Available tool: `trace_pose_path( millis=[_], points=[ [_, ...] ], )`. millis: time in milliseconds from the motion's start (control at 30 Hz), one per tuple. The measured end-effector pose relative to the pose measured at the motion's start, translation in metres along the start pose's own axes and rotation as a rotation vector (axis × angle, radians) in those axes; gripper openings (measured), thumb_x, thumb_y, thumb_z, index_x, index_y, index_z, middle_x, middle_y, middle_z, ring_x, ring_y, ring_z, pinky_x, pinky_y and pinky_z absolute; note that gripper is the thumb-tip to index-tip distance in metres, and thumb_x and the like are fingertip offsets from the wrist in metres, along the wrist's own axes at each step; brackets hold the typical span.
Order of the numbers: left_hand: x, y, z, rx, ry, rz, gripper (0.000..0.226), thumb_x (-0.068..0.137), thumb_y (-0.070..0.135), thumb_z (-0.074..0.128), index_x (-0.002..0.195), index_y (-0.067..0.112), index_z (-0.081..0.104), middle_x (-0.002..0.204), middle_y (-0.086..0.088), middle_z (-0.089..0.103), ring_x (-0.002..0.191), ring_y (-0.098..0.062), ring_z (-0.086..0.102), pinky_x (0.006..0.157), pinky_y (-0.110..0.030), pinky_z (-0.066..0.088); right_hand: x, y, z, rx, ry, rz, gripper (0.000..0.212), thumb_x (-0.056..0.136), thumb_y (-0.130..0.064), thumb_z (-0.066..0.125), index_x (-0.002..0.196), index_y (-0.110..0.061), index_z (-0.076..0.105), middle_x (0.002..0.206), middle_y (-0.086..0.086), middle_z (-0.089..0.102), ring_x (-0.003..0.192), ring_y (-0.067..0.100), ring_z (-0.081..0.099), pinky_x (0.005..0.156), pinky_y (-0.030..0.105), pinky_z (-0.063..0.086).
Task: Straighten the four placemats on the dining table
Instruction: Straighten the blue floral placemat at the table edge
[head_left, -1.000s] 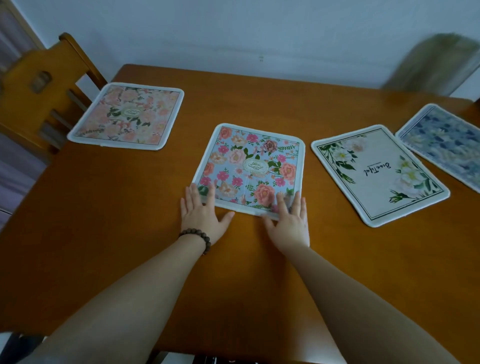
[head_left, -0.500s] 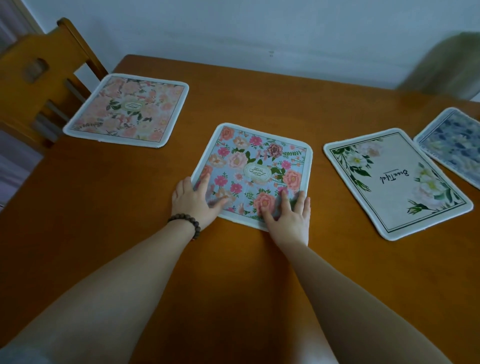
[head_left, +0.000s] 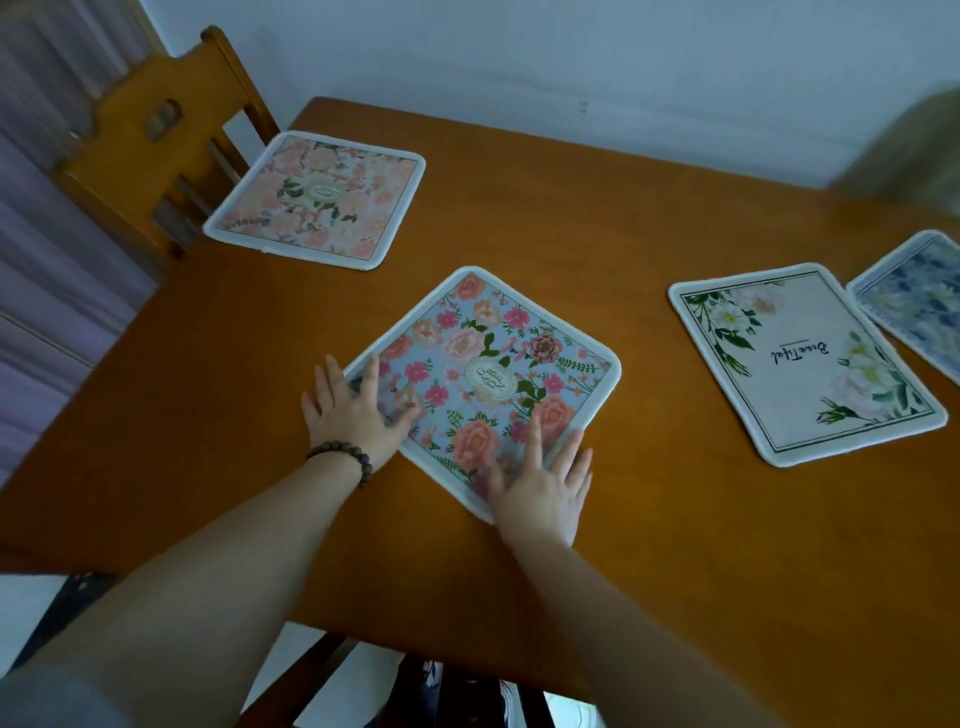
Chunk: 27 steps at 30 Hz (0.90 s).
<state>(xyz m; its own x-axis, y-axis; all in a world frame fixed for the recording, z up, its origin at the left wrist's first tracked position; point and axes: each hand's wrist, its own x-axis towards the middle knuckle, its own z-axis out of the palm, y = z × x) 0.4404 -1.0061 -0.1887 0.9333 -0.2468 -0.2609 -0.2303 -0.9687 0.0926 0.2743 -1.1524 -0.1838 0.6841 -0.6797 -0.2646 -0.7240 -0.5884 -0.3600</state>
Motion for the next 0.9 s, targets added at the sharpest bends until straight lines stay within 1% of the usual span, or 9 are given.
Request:
trace_pose_path(
  millis=[133, 200, 267, 433, 533, 567, 633, 733, 900],
  points=[
    [-0.035, 0.014, 0.020, -0.113, 0.095, -0.118, 0.097, 0.077, 0.083, 0.024, 0.143, 0.035, -0.028, 0.155, -0.020, -0.019, 0.143, -0.036, -0.010, 0.114, -0.056, 0.003, 0.075, 0.023, -0.038, -0.060, -0.001, -0.156, 0.080, 0.086, -0.071, 0.035, 0.149, -0.039, -0.002, 0.157, 0.013, -0.017, 0.144, 0.034, -0.015, 0.115, 0.048, -0.004],
    [-0.050, 0.024, 0.030, -0.149, 0.126, -0.163, 0.096, 0.077, 0.083, 0.023, 0.141, 0.035, -0.031, 0.155, -0.021, -0.019, 0.143, -0.036, -0.009, 0.114, -0.057, 0.004, 0.112, 0.033, -0.049, -0.155, -0.010, -0.236, 0.079, 0.086, -0.070, 0.034, 0.150, -0.039, -0.001, 0.158, 0.012, -0.016, 0.144, 0.032, -0.015, 0.116, 0.051, -0.002],
    [-0.064, 0.034, 0.040, -0.152, 0.115, -0.178, 0.095, 0.076, 0.083, 0.019, 0.140, 0.035, -0.033, 0.155, -0.023, -0.017, 0.143, -0.037, -0.009, 0.113, -0.057, 0.002, 0.143, 0.039, -0.054, -0.225, -0.041, -0.277, 0.080, 0.085, -0.074, 0.032, 0.150, -0.039, 0.001, 0.158, 0.011, -0.016, 0.144, 0.031, -0.016, 0.116, 0.051, -0.002],
    [-0.085, 0.055, 0.054, -0.114, 0.054, -0.125, 0.092, 0.073, 0.086, 0.010, 0.138, 0.039, -0.035, 0.156, -0.023, -0.007, 0.143, -0.040, -0.010, 0.111, -0.060, -0.004, 0.183, 0.041, -0.053, -0.298, -0.127, -0.299, 0.090, 0.076, -0.085, 0.025, 0.149, -0.040, 0.000, 0.158, 0.011, -0.015, 0.144, 0.031, -0.015, 0.116, 0.050, -0.005],
    [-0.087, 0.056, 0.053, -0.061, 0.012, -0.082, 0.089, 0.071, 0.087, 0.007, 0.135, 0.044, -0.037, 0.157, -0.022, -0.009, 0.142, -0.039, -0.014, 0.111, -0.060, -0.004, 0.183, 0.042, -0.049, -0.318, -0.106, -0.313, 0.089, 0.075, -0.086, 0.020, 0.149, -0.040, 0.002, 0.159, 0.011, -0.007, 0.145, 0.030, -0.010, 0.115, 0.048, -0.005],
    [-0.087, 0.054, 0.052, -0.057, -0.008, -0.069, 0.089, 0.072, 0.087, 0.009, 0.136, 0.044, -0.034, 0.156, -0.021, -0.010, 0.142, -0.039, -0.016, 0.111, -0.060, -0.005, 0.180, 0.044, -0.049, -0.314, -0.096, -0.319, 0.088, 0.077, -0.085, 0.020, 0.150, -0.038, 0.004, 0.160, 0.010, -0.004, 0.145, 0.030, -0.008, 0.115, 0.047, -0.004],
    [-0.085, 0.049, 0.049, -0.055, -0.033, -0.042, 0.089, 0.073, 0.086, 0.014, 0.143, 0.045, -0.022, 0.157, -0.021, -0.010, 0.142, -0.036, -0.017, 0.112, -0.058, -0.006, 0.171, 0.048, -0.050, -0.299, -0.076, -0.328, 0.084, 0.081, -0.080, 0.024, 0.150, -0.035, 0.007, 0.160, 0.009, 0.000, 0.146, 0.028, -0.005, 0.117, 0.045, 0.000],
    [-0.079, 0.041, 0.045, -0.058, -0.052, 0.001, 0.087, 0.076, 0.085, 0.020, 0.148, 0.044, -0.007, 0.157, -0.020, -0.010, 0.142, -0.031, -0.019, 0.113, -0.055, -0.007, 0.152, 0.058, -0.051, -0.258, -0.072, -0.304, 0.081, 0.084, -0.075, 0.028, 0.151, -0.034, 0.008, 0.160, 0.009, 0.002, 0.146, 0.027, -0.003, 0.117, 0.043, 0.002],
    [-0.059, 0.020, 0.032, -0.035, -0.093, 0.097, 0.084, 0.074, 0.085, 0.023, 0.147, 0.048, 0.004, 0.159, -0.012, -0.009, 0.143, -0.026, -0.018, 0.114, -0.050, -0.007, 0.104, 0.074, -0.047, -0.205, -0.070, -0.195, 0.084, 0.084, -0.075, 0.030, 0.152, -0.031, 0.006, 0.160, 0.009, 0.000, 0.146, 0.026, -0.004, 0.117, 0.041, 0.004]
  ],
)
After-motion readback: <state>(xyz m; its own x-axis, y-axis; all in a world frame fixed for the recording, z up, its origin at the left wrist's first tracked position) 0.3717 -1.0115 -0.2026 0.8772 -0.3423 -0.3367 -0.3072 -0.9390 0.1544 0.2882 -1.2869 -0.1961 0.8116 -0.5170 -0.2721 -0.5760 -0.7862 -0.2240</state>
